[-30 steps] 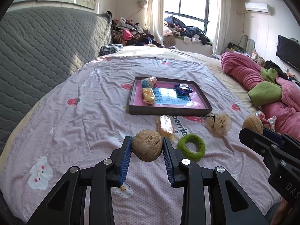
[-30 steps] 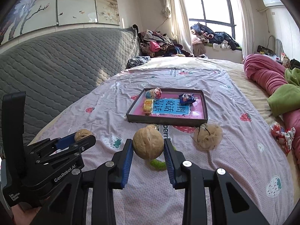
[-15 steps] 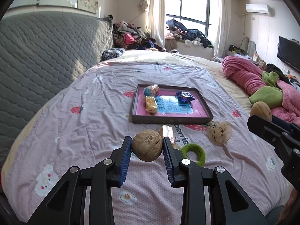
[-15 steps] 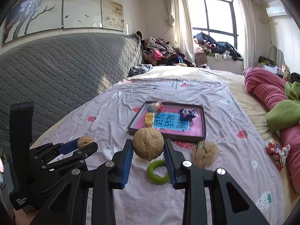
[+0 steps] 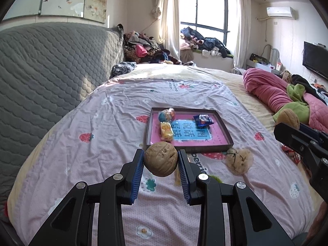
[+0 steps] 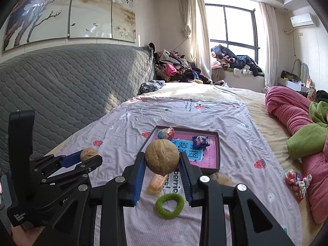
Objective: Organize objects
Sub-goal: 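Lift both walnuts and carry them toward the pink tray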
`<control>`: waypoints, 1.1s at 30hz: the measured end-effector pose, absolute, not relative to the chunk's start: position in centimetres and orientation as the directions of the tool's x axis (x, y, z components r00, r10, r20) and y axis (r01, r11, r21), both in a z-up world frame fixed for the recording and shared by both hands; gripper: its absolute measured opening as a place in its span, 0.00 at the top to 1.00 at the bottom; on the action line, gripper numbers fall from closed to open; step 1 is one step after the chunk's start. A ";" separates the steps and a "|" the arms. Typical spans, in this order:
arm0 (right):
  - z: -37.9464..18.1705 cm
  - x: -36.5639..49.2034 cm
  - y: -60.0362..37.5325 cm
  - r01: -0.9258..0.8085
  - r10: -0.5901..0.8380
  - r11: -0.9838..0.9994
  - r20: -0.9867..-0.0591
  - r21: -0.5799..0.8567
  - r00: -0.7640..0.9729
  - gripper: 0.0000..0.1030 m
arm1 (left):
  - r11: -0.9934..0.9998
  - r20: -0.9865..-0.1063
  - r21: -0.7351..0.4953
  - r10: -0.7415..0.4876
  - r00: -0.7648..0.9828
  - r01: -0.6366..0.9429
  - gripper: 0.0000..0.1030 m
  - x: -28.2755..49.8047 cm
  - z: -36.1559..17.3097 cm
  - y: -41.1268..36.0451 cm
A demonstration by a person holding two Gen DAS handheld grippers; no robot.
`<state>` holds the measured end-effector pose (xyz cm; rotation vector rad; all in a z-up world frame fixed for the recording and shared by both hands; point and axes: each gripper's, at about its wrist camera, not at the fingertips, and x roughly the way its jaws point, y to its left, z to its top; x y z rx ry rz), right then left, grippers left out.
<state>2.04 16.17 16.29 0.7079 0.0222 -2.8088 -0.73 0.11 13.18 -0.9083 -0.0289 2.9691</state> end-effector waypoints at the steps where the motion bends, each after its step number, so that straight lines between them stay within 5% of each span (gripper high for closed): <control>1: 16.5 1.9 16.1 0.241 -0.231 -0.970 -0.466 0.038 -0.854 0.68 | -0.999 -0.556 -0.028 0.043 -0.830 -0.032 0.67 -0.8 13.3 0.2; 33: 18.5 -4.7 17.3 0.248 -0.240 -0.968 -0.463 0.044 -0.853 0.68 | -0.999 -0.545 -0.014 0.042 -0.837 -0.040 0.67 -7.8 16.7 1.3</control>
